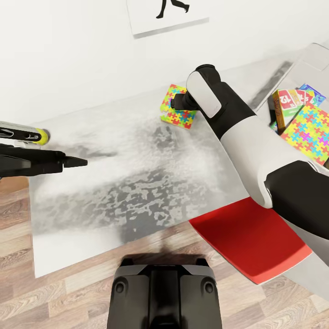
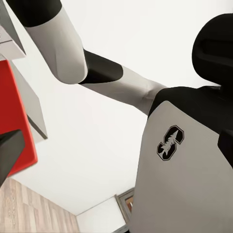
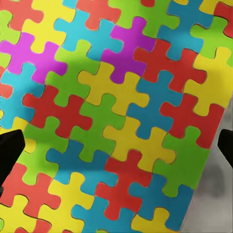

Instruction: Put all the toys in the child's room - the three board games (two on the bed and one on the table), the two jigsaw puzzles on the table, and the tennis ball on the table - inside the toy box on the table in the child's room.

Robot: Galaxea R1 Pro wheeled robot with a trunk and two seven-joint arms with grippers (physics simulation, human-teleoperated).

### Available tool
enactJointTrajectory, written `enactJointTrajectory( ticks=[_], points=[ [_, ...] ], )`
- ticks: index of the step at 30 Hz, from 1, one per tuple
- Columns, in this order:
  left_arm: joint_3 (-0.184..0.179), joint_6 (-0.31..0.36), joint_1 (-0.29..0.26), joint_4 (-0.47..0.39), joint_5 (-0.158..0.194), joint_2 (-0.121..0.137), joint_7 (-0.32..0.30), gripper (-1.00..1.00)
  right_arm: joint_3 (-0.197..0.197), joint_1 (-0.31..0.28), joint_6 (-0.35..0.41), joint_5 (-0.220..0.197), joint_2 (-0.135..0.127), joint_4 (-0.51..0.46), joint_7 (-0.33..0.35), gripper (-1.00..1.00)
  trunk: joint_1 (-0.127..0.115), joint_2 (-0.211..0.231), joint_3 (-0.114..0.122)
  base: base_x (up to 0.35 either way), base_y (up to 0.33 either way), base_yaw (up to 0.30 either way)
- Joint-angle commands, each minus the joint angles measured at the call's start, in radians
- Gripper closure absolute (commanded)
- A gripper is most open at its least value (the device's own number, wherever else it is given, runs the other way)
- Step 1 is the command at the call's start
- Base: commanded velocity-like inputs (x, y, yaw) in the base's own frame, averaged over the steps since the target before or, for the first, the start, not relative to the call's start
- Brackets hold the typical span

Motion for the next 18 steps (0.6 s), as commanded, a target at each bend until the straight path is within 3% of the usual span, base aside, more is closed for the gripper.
enactJointTrajectory(
  ticks=[1,8,18],
  points=[
    [-0.004,0.011,-0.002,0.001,0.001,0.001,-0.005,-1.00,0.004,0.000,-0.008,-0.046,0.000,0.017,-0.008,-1.00,0.001,-0.001,-0.001,0.000,0.208,0.000],
    [-0.004,0.011,-0.002,0.006,0.001,0.001,-0.005,-1.00,0.005,0.000,-0.009,-0.046,0.000,0.017,-0.008,-1.00,0.001,-0.001,-0.001,-0.004,0.099,0.000],
    [-0.005,0.010,-0.002,0.008,0.001,0.001,-0.005,-1.00,0.006,0.000,-0.012,-0.046,0.000,0.017,-0.008,-1.00,0.001,-0.001,-0.001,-0.048,0.211,0.000]
  ],
)
